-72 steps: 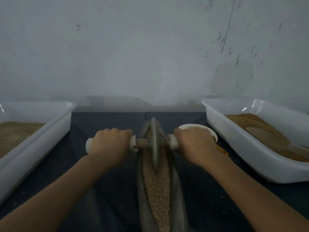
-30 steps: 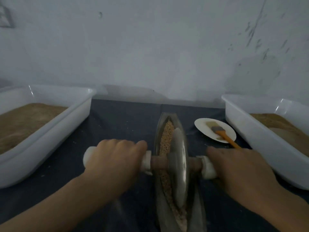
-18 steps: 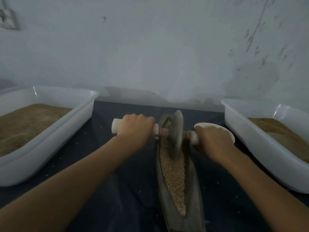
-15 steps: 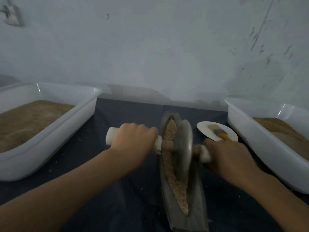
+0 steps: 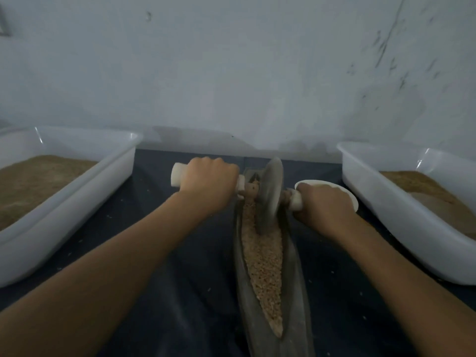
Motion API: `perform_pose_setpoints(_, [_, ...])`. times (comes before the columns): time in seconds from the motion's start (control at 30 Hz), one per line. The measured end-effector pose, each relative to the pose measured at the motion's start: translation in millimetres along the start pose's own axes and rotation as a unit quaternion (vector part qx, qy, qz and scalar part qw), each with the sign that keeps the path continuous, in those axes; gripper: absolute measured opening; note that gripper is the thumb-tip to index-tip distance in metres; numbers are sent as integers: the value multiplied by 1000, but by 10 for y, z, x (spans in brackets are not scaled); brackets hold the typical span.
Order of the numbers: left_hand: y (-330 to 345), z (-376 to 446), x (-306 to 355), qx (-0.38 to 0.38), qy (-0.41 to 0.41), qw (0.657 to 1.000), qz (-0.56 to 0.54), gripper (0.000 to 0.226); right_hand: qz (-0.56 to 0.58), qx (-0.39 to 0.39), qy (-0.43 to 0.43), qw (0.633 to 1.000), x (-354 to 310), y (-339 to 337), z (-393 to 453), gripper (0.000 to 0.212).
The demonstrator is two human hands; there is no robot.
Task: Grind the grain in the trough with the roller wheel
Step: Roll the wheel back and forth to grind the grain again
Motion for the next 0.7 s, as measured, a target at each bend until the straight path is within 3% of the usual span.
perform_pose_setpoints(0.17, [-33, -168, 63, 8, 15, 1000, 5, 23, 12, -25, -15, 1000, -60, 6, -175, 26])
perform_pose_setpoints(0.27, [75, -699, 4, -25, 30, 998, -59, 29, -70, 39, -80, 994, -308, -342, -744, 41])
perform_pose_setpoints(0.37, [-90, -1322, 56, 55, 100, 991, -68, 50, -37, 120, -141, 982, -444, -667, -1276, 48])
perform_pose_setpoints(0.43, [-156, -1510, 13, 95, 121, 985, -76, 58, -27, 113, -148, 982, -458, -706, -1388, 43])
perform_pose_setpoints(0.57, [61, -1132, 14, 22, 75, 996, -33, 46, -72, 52, -97, 991, -409, -514, -1109, 48])
perform_pose_setpoints(0.7, [331, -427, -138, -2, 16, 995, -100, 25, -114, 51, -60, 990, -344, -370, -446, 33])
Point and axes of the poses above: each hand's wrist, its own z-axis towards the middle knuckle, its own y-axis out of the palm, x = y × z, the point moved 10 cm from there along z, towards the middle knuckle, and after that the axes turned 14 degrees about -x, right-handed, at the moved point
